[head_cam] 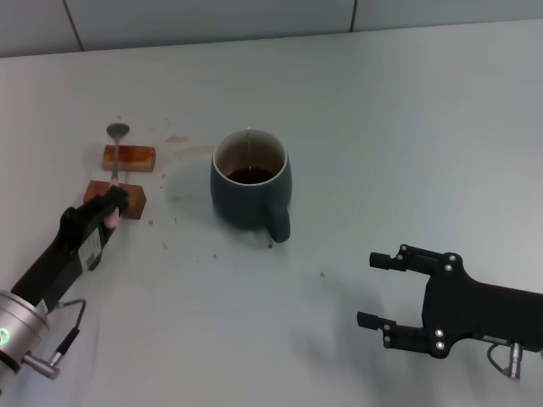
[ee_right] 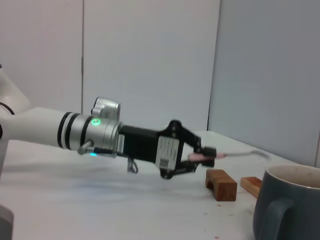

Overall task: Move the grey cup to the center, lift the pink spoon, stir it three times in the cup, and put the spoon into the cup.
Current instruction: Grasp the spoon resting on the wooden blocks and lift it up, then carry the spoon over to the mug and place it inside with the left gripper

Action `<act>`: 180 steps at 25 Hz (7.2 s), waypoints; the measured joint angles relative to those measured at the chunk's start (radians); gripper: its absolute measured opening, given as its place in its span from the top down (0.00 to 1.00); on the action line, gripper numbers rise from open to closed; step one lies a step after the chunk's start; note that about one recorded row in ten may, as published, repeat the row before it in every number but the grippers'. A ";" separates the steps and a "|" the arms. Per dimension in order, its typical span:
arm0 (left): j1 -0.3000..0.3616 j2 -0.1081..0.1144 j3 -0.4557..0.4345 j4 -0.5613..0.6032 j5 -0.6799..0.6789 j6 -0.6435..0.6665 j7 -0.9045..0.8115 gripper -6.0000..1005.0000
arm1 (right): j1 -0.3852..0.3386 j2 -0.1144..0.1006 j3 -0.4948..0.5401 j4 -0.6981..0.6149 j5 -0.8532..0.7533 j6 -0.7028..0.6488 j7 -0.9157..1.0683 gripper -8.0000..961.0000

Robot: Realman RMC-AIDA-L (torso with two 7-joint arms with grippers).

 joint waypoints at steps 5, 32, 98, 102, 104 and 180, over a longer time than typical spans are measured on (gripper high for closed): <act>-0.041 0.021 -0.003 -0.019 0.002 0.162 0.199 0.86 | 0.000 0.001 0.000 0.001 0.000 0.002 0.000 0.24; -0.845 0.035 0.797 0.941 -0.067 0.638 0.336 0.85 | -0.021 0.004 0.002 0.021 0.012 0.053 0.002 0.24; -0.509 0.003 2.761 1.902 0.006 0.407 -0.317 0.79 | -0.019 0.005 0.002 0.058 0.034 0.095 -0.003 0.24; -0.516 0.003 2.762 1.881 0.006 0.401 -0.317 0.79 | -0.019 0.005 0.002 0.058 0.035 0.095 -0.003 0.24; -0.518 0.002 2.766 1.869 0.006 0.393 -0.316 0.79 | -0.019 0.006 0.002 0.058 0.035 0.095 0.000 0.24; -0.534 -0.006 2.772 1.811 -0.056 0.376 -0.346 0.73 | -0.019 0.003 0.002 0.081 0.037 0.094 0.003 0.24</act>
